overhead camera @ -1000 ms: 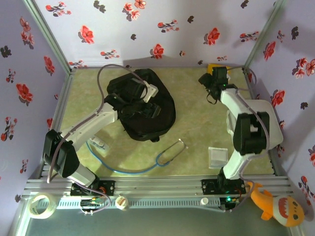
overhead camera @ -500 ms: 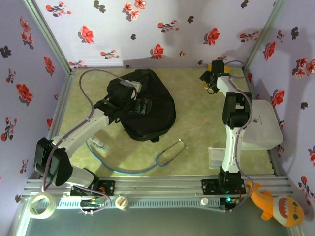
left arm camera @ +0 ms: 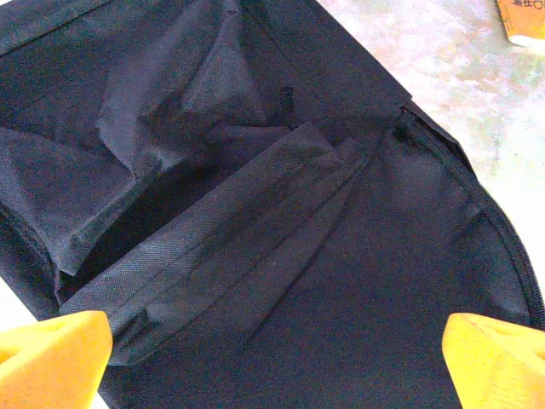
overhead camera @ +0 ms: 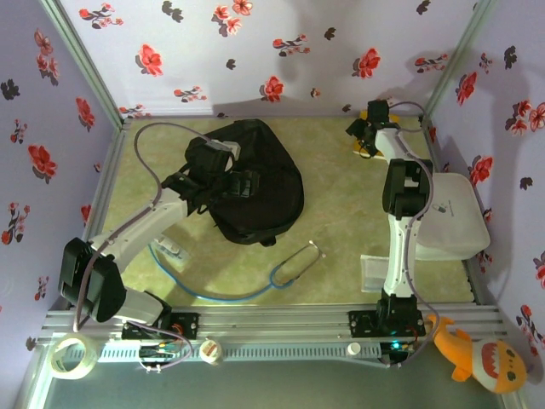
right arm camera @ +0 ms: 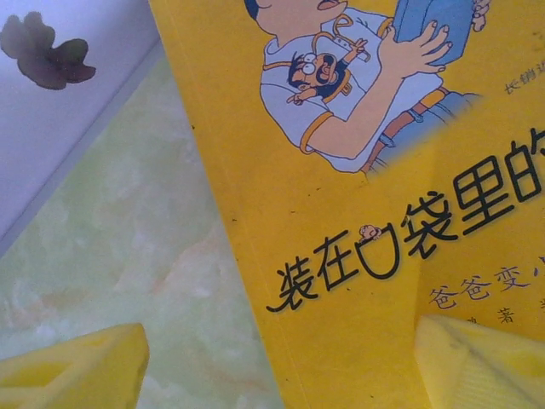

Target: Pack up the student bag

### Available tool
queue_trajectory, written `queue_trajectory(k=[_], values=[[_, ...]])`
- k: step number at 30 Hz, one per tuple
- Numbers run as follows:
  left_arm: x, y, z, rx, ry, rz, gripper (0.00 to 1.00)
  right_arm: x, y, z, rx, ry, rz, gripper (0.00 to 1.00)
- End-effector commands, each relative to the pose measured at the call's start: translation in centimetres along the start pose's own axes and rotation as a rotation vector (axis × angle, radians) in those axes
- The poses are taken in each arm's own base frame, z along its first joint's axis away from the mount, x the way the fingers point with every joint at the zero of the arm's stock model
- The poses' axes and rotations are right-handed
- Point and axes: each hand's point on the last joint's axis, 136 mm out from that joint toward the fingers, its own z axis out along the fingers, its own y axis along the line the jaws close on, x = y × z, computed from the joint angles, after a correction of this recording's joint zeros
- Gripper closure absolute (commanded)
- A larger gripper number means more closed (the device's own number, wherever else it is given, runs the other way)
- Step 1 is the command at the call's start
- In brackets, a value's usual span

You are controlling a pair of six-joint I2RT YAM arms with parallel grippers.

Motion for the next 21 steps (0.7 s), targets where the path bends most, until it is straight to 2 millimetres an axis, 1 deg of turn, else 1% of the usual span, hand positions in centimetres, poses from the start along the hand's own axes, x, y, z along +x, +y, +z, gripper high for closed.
queue_trajectory(k=[1,5,6,8,10,13,17,19,21], values=[[-0.5,0.1,0.4,-0.003,-0.008,-0.016,0.0,5.7,-3.3,0.2,0.107,0.169,0.05,0.18],[-0.6,-0.3,0.8,0.016,-0.007,-0.019,0.0,8.4,-3.1,-1.4,0.109,0.194,0.036,0.18],[-0.6,-0.4,0.9,0.022,-0.005,-0.022,0.0,9.3,-3.3,-1.7,0.116,0.202,0.04,0.18],[-0.7,-0.7,1.0,0.035,-0.002,-0.029,0.0,10.6,-3.0,-2.6,0.102,0.21,0.029,0.19],[-0.7,-0.9,1.0,0.046,0.001,-0.032,0.0,11.8,-3.5,-3.6,0.128,0.212,0.03,0.19],[-0.8,-1.2,1.0,0.061,0.0,-0.037,0.0,14.3,-4.1,-5.0,0.124,0.225,0.053,0.19],[-0.9,-1.6,1.1,0.081,0.001,-0.064,0.0,19.0,-5.0,-6.8,0.11,0.263,0.086,0.2],[-1.1,-2.1,1.2,0.108,0.006,-0.079,0.0,21.8,-5.6,-8.2,0.112,0.282,0.113,0.23],[-1.3,-2.8,1.3,0.14,0.011,-0.087,0.0,24.0,-6.5,-9.8,0.12,0.268,0.128,0.23]])
